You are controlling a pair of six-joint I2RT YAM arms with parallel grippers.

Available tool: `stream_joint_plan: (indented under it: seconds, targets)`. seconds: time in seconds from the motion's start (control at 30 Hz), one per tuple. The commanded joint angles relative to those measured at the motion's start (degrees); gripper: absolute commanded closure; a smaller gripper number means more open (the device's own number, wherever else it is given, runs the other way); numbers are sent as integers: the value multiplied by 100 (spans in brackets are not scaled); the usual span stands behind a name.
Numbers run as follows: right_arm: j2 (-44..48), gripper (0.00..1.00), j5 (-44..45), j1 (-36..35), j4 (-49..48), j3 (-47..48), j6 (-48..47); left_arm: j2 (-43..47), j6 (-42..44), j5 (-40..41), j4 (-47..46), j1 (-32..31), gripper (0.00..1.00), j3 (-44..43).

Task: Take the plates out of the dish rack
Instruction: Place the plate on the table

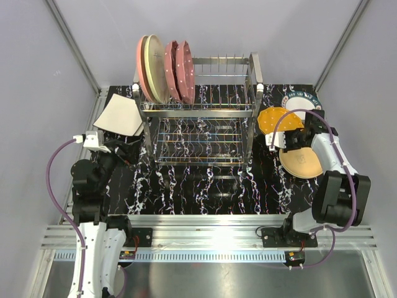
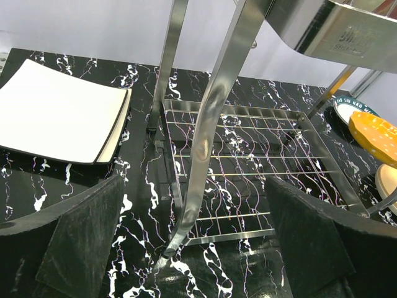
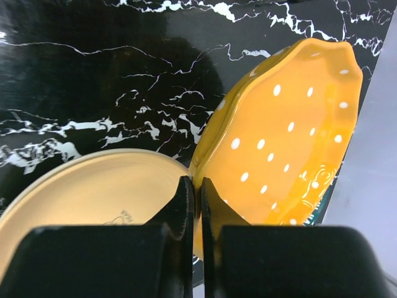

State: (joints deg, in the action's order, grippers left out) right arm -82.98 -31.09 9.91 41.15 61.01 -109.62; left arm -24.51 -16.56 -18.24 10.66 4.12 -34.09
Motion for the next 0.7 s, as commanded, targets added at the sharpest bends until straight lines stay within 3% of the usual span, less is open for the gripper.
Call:
stream_joint_plan:
  seconds: [0.0,0.37,0.67]
  targets:
    - [-173,100,-407,28,-1117,261,-1104,-27,12,-48,-248,-16,1,-2]
    - [-956,100,-643,20,-1864,306,-1843,-71,21,-57,-248,-16,1,-10]
    - [-1308,100,-644,11,-1873,394,-2194,-124,12,-57,-283,-16,1,-2]
